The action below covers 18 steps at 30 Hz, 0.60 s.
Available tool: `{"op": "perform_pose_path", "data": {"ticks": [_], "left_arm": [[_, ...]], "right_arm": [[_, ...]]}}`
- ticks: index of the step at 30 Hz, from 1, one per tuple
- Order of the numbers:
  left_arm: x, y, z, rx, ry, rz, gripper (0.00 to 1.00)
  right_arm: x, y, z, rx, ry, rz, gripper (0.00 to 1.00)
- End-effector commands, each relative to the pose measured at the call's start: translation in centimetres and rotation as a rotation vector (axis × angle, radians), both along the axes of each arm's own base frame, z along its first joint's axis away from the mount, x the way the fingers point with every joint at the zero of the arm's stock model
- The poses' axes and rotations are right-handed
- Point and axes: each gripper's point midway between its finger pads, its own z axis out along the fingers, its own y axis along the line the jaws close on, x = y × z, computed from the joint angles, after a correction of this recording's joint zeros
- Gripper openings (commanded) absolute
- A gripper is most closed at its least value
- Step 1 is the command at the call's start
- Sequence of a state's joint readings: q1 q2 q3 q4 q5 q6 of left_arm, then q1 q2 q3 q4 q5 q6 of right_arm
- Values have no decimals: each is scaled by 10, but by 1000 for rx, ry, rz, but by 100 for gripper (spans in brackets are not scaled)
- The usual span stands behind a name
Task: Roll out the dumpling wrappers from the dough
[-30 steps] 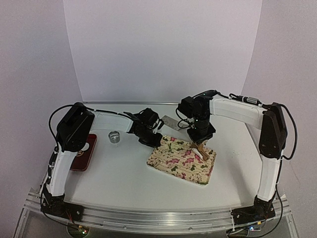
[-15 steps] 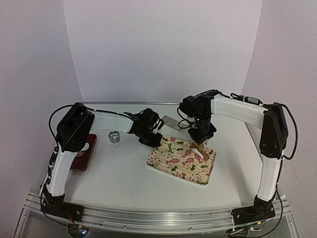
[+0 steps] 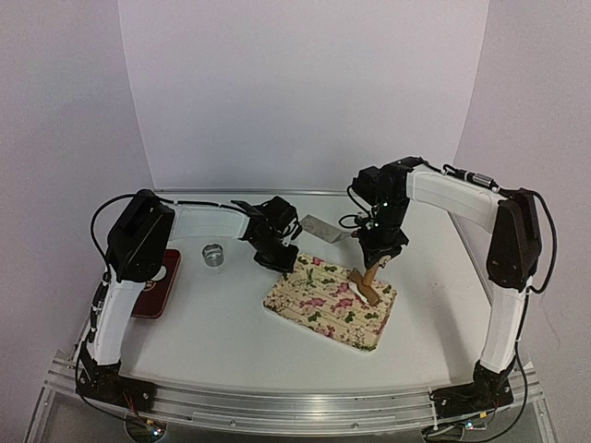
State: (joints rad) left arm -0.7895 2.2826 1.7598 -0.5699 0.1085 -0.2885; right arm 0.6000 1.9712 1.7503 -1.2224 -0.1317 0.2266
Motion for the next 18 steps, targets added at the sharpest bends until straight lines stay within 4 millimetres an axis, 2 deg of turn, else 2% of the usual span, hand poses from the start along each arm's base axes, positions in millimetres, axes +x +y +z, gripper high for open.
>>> {"op": "perform_pose_path", "data": {"ticks": [1,5,10,12,18], "left_arm": [[12,-1,27,-8,-26,29,16],[7,2,40,-30,-18,57,23],[-6,14,47,-48,10,110,32],[-14,17,50,-72,35,139,35],[-35,30,36,-95,110,200,40]], "right_arm": [[-20,7,47,75,11,-16,0],[-23,-2,63,52,-18,-9,0],[-27,-1,72,66,-36,-11,0],[-27,1,69,71,-36,-21,0],[-22,9,49,80,-11,-49,0]]}}
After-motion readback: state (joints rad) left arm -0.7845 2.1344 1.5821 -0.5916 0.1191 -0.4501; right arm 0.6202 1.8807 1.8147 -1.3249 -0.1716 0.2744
